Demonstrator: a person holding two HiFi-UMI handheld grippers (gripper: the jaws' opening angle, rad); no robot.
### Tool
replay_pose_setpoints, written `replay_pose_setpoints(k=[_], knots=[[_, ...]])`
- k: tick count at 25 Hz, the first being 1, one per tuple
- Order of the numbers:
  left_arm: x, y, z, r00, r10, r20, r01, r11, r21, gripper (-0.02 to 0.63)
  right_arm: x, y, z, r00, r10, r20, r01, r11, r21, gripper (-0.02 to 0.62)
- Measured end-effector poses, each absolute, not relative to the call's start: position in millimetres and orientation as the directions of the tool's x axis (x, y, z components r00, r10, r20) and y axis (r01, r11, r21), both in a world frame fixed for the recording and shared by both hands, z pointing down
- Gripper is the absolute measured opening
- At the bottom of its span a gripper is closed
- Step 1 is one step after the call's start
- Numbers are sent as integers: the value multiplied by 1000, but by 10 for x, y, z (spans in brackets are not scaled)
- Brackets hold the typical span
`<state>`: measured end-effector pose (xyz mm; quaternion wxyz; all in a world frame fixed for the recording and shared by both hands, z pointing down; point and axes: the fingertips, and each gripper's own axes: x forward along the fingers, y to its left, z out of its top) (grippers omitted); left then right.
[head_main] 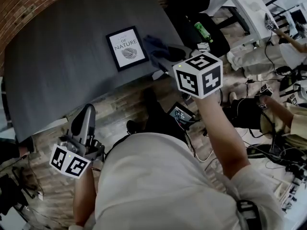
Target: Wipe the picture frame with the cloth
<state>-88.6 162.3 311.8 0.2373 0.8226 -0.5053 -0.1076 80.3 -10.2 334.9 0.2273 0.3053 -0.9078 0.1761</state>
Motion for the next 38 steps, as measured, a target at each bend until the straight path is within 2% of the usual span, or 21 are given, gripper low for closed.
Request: replay_pose_setpoints(k=[9, 19, 31, 38], knots=[[-853, 1955, 2874, 539, -842, 3, -737, -470, 486, 8, 1083, 966, 3091, -729, -524, 440, -661, 706, -254, 110], [-556, 1945, 2655, 519, -854, -33, -747, -472, 468, 8, 1595, 1115, 2818, -740, -534, 408, -659, 698, -281, 110], [503, 1694, 2543, 588, -809, -24, -704, -526, 477, 8, 2414, 988, 2626, -752, -553, 360, -656, 678, -331, 110], [854, 1883, 2559, 609, -793, -17, -697, -545, 466, 8, 2776, 1193, 2669, -742, -574, 347, -670, 661, -338, 109]])
